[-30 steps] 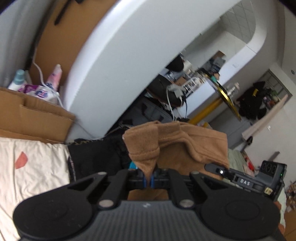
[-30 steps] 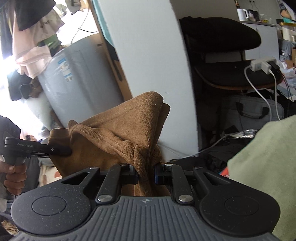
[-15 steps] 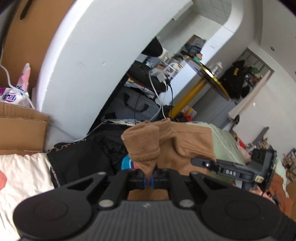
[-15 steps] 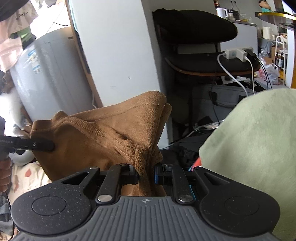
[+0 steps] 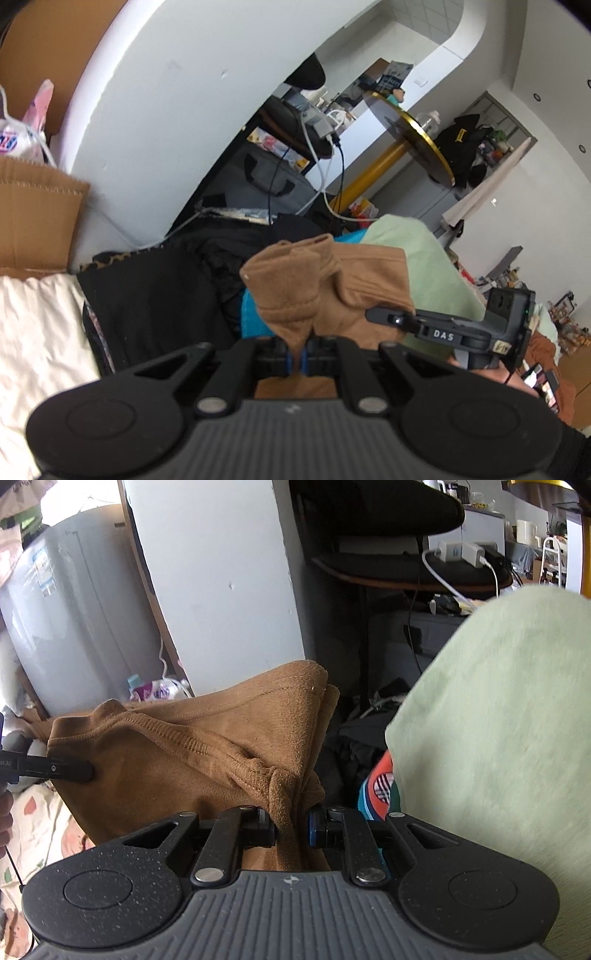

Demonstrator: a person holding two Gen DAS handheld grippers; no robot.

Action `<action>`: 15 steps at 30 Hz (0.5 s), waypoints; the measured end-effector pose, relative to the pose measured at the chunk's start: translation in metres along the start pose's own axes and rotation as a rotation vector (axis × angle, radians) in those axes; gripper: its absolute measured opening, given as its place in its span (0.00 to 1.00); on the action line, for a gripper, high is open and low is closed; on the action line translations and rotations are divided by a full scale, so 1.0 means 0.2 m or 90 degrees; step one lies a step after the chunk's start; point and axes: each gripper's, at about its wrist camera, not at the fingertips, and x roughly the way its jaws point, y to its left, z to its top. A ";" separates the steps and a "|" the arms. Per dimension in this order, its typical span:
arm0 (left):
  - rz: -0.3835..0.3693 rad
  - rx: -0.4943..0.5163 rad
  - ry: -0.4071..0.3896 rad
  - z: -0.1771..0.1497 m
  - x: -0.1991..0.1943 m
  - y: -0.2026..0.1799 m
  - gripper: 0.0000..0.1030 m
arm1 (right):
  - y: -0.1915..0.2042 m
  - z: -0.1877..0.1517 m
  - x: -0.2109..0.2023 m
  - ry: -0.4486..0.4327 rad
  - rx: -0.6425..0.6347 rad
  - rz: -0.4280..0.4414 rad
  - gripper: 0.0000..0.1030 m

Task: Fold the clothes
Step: 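Carry the held shirt away from the bed with both tools, then lower the folded brown shirt onto the clothes pile with both tools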

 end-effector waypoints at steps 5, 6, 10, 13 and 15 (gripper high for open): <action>0.003 -0.014 0.006 -0.02 0.09 0.10 0.04 | -0.04 -0.03 0.11 0.015 -0.009 -0.010 0.14; 0.006 -0.017 0.005 -0.03 0.11 0.12 0.04 | -0.05 -0.03 0.14 0.019 -0.012 -0.009 0.14; 0.018 -0.024 0.005 -0.01 0.16 0.18 0.04 | -0.09 -0.02 0.25 0.039 -0.029 -0.008 0.15; 0.020 -0.029 -0.001 0.02 0.18 0.21 0.04 | -0.10 -0.01 0.32 0.046 -0.041 -0.006 0.15; 0.021 -0.030 -0.003 0.04 0.19 0.22 0.04 | -0.10 0.00 0.35 0.051 -0.045 -0.006 0.15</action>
